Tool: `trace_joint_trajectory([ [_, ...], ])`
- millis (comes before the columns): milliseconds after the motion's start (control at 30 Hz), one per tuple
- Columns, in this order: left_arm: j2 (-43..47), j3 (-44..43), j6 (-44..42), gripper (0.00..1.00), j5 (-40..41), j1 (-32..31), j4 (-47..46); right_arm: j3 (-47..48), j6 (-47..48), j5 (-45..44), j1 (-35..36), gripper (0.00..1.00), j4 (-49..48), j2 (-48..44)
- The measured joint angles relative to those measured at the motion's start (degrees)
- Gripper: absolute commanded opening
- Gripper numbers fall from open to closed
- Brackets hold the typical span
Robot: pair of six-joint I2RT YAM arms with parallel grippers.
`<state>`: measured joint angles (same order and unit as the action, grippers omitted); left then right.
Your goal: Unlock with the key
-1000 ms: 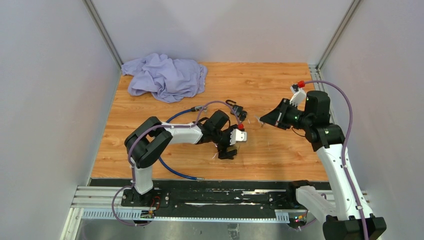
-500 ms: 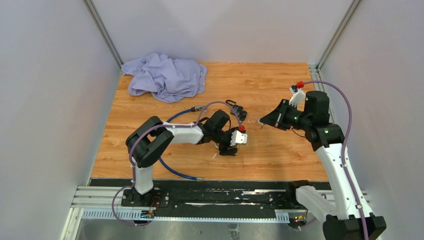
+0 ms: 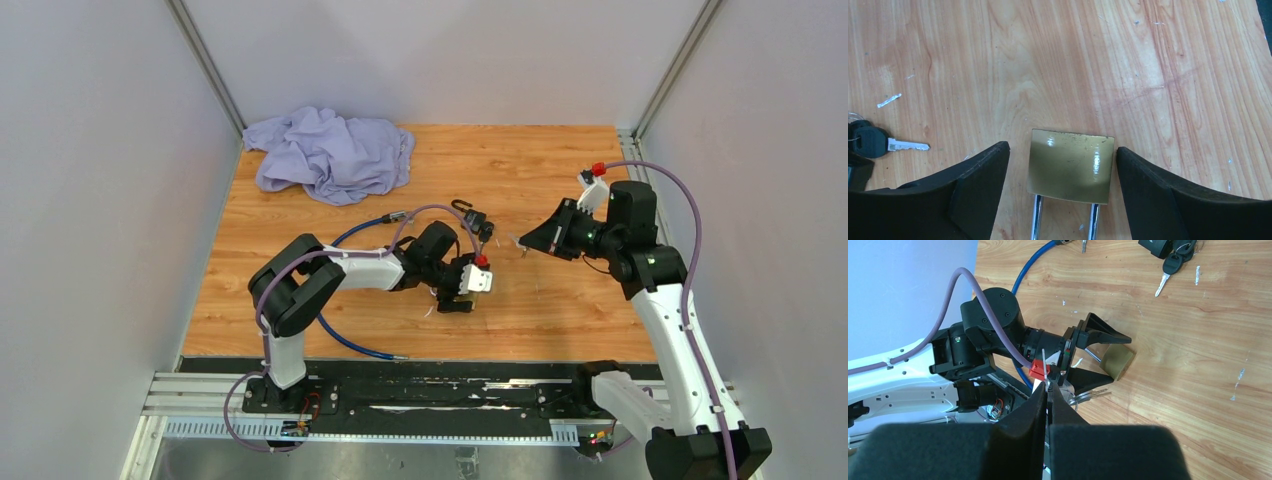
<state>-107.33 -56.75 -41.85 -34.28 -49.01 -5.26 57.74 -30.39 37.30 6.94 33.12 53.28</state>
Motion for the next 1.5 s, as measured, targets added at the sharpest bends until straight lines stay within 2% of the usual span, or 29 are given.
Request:
trace_joint_trajectory([
  [267, -2.0, -5.1, -4.3, 0.84, -1.6, 0.0, 8.4, 0.0, -0.1, 0.5, 0.0, 0.01, 0.4, 0.0],
  [533, -2.4, -6.1, -5.9, 0.86, -2.1, 0.7, 11.2, 0.0, -0.2, 0.8, 0.0, 0.01, 0.5, -0.1],
  [633, -2.1, -5.2, -5.2, 0.91, -3.5, 1.9, 11.1, -0.1, -0.3, 0.9, 0.0, 0.01, 0.5, -0.1],
  [700, -1.9, -5.1, -4.5, 0.99, -3.8, 2.7, 11.7, -0.2, -0.3, 0.9, 0.0, 0.01, 0.5, -0.1],
  [1000, 3.7, 1.3, 0.5, 0.98, -1.9, 3.3, 12.6, -0.2, -0.1, 0.1, 0.0, 0.01, 1.5, -1.6],
  [1500, -1.5, -4.0, 5.8, 0.99, -1.4, 3.3, 9.2, -0.2, 0.3, -1.8, 0.0, 0.01, 3.2, -3.4],
])
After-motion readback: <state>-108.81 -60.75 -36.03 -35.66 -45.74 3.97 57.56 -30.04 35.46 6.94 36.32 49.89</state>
